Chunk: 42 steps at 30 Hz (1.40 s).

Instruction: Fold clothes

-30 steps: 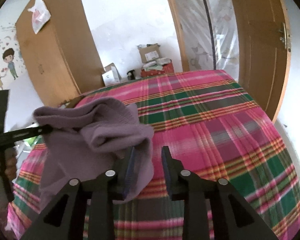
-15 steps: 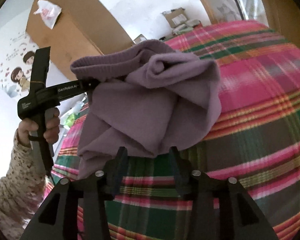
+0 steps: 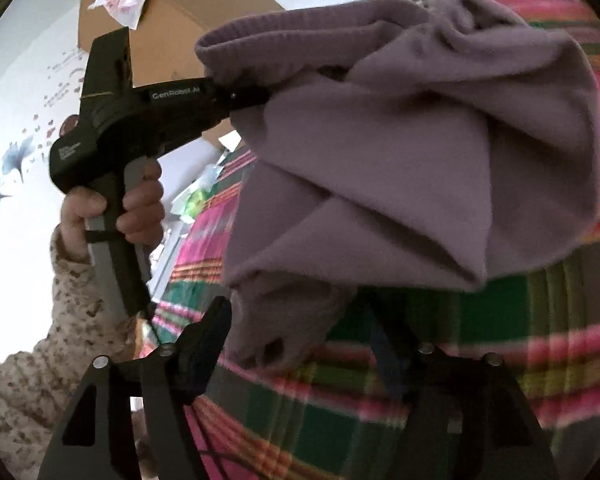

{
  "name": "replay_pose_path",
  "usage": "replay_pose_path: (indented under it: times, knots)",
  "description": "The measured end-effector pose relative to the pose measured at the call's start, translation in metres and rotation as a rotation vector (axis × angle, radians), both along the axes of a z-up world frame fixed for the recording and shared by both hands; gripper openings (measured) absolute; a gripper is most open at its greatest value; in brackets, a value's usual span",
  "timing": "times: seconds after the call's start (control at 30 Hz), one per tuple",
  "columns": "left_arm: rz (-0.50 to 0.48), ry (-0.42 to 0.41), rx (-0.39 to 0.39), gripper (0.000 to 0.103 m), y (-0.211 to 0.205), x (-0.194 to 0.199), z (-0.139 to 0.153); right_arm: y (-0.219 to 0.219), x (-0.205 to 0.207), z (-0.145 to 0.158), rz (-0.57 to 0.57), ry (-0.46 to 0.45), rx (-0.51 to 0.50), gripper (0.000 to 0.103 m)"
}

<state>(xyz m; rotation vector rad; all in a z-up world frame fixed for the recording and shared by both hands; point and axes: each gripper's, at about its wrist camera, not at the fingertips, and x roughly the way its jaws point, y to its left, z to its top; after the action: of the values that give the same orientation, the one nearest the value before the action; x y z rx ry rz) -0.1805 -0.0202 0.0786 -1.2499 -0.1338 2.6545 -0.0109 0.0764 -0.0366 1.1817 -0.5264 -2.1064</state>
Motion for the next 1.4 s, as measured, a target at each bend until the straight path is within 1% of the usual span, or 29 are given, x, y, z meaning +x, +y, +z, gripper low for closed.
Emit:
replay_pose_path:
  times: [0.07, 0.17, 0.33, 0.4, 0.47, 0.5, 0.57, 0.63, 0.67, 0.73, 0.9, 1.0, 1.03, 1.07, 1.17, 1.2, 1.27, 1.4]
  knots:
    - [-0.003, 0.002, -0.005, 0.007, 0.002, -0.002, 0.000, -0.011, -0.001, 0.002, -0.004, 0.028, 0.039, 0.071]
    - [-0.017, 0.010, -0.034, 0.008, 0.008, -0.005, 0.001, -0.024, -0.001, 0.003, -0.013, 0.064, 0.089, 0.071]
    - [-0.027, -0.012, -0.052, 0.009, 0.013, -0.017, -0.003, -0.039, -0.002, 0.002, -0.018, 0.095, 0.101, 0.070]
    - [-0.038, -0.029, -0.055, 0.009, 0.015, -0.021, -0.006, -0.046, -0.002, 0.002, -0.012, 0.110, 0.115, 0.067]
    - [-0.039, -0.037, -0.060, 0.009, 0.017, -0.025, -0.008, -0.053, 0.000, 0.002, 0.006, 0.127, 0.133, 0.053]
    - [-0.036, -0.040, -0.058, 0.005, 0.016, -0.026, -0.009, -0.055, 0.000, 0.001, 0.007, 0.130, 0.142, 0.049]
    - [-0.027, -0.046, -0.039, 0.004, 0.014, -0.027, -0.008, -0.056, 0.001, 0.001, -0.002, 0.131, 0.141, 0.028]
    - [-0.004, -0.048, -0.005, 0.004, 0.008, -0.027, -0.004, -0.052, 0.002, 0.002, -0.024, 0.132, 0.129, 0.021]
    - [0.007, -0.048, 0.010, 0.004, 0.005, -0.028, -0.002, -0.050, 0.003, 0.003, -0.036, 0.137, 0.125, 0.020]
    - [0.031, -0.038, 0.033, 0.003, -0.002, -0.027, 0.005, -0.048, 0.007, 0.008, -0.058, 0.171, 0.145, 0.019]
    - [0.052, -0.003, 0.037, 0.003, -0.007, -0.021, 0.019, -0.042, 0.020, 0.023, -0.107, 0.247, 0.203, 0.017]
    - [0.061, 0.009, 0.046, 0.003, -0.007, -0.018, 0.026, -0.019, 0.016, 0.035, -0.145, 0.274, 0.223, 0.017]
    - [0.062, 0.014, 0.050, 0.003, -0.006, -0.017, 0.028, -0.008, 0.008, 0.039, -0.160, 0.290, 0.243, 0.016]
    - [0.063, 0.019, 0.054, 0.003, -0.006, -0.016, 0.030, 0.014, 0.012, 0.047, -0.170, 0.301, 0.262, 0.016]
    - [0.071, 0.034, 0.083, 0.003, -0.007, -0.011, 0.037, 0.024, 0.006, 0.055, -0.202, 0.342, 0.321, 0.016]
    - [0.074, 0.036, 0.098, 0.003, -0.007, -0.009, 0.039, 0.023, -0.004, 0.053, -0.213, 0.354, 0.344, 0.015]
    - [0.078, 0.038, 0.126, 0.003, -0.008, -0.006, 0.042, 0.030, -0.006, 0.060, -0.230, 0.382, 0.391, 0.015]
    - [0.085, 0.071, 0.135, 0.003, -0.004, 0.004, 0.049, 0.051, -0.004, 0.071, -0.270, 0.438, 0.493, 0.014]
